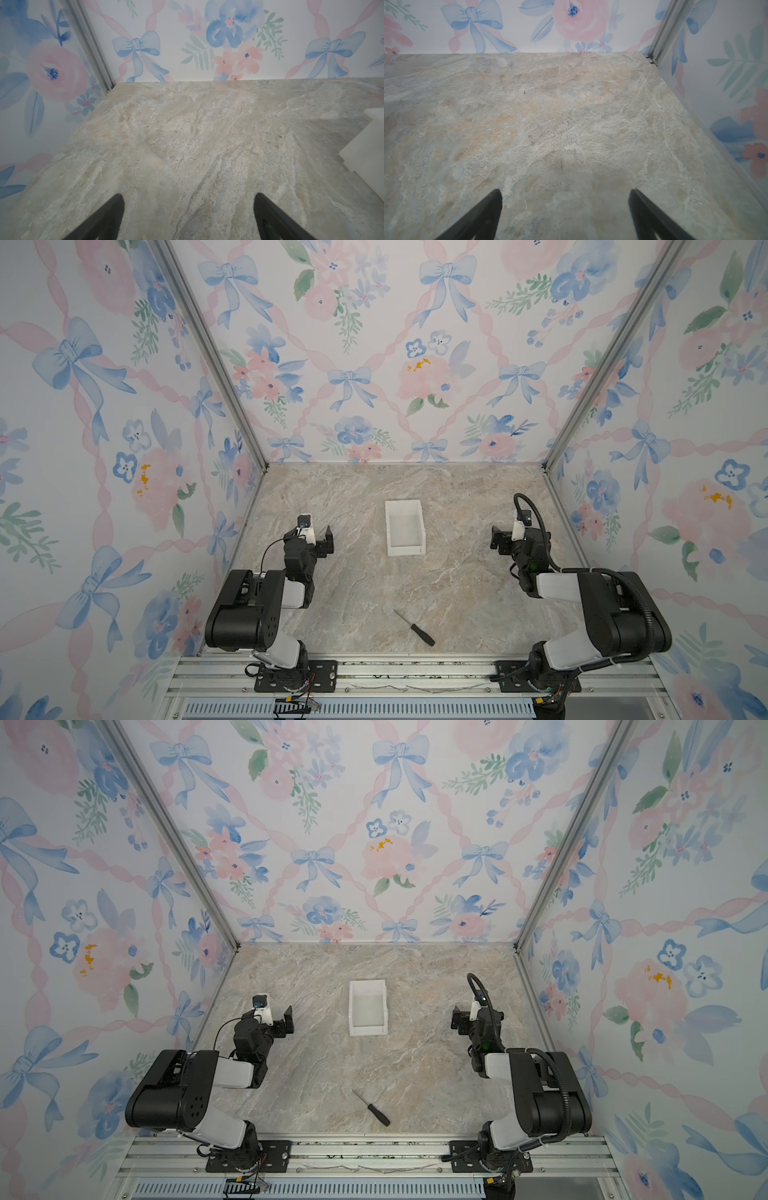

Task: Put the screwdriver in the bin
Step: Pick up the screwdriver from the bottom-center of the table.

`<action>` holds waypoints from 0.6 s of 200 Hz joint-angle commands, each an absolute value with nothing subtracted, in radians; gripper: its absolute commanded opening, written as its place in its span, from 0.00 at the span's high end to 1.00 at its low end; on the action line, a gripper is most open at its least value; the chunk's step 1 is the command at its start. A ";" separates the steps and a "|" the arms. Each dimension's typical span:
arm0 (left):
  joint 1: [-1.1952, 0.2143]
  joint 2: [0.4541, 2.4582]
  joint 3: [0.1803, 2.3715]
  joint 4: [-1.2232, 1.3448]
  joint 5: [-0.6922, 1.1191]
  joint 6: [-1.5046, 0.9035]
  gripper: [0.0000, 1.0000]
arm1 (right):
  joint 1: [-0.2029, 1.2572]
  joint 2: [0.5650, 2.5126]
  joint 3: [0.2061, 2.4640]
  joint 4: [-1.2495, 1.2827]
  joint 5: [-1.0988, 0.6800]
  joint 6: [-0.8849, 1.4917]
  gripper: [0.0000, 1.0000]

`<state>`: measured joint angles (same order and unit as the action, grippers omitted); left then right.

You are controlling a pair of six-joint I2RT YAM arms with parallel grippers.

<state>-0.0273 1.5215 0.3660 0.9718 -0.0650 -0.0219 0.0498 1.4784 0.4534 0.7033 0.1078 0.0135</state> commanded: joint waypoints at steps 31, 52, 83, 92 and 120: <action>-0.024 1.427 0.638 0.380 -0.022 0.073 0.02 | 0.165 1.323 0.788 0.025 0.270 0.127 0.03; -0.025 1.357 0.727 0.153 -0.004 0.101 0.02 | 0.247 1.290 0.988 -0.304 0.290 0.328 0.03; -0.026 1.292 0.917 -0.203 0.089 0.136 0.02 | 0.299 1.292 1.049 -0.420 0.035 0.374 0.03; -0.028 1.268 0.936 -0.267 0.089 0.131 0.02 | 0.372 1.277 1.057 -0.471 0.083 0.369 0.03; -0.036 1.173 0.951 -0.415 0.171 0.165 0.02 | 0.666 1.218 1.029 -0.610 0.232 0.383 0.01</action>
<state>-0.0273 1.2396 0.9413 -0.1463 0.0742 0.1116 0.4686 1.2655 1.0451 -0.3641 0.1684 0.3279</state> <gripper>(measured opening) 0.979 0.971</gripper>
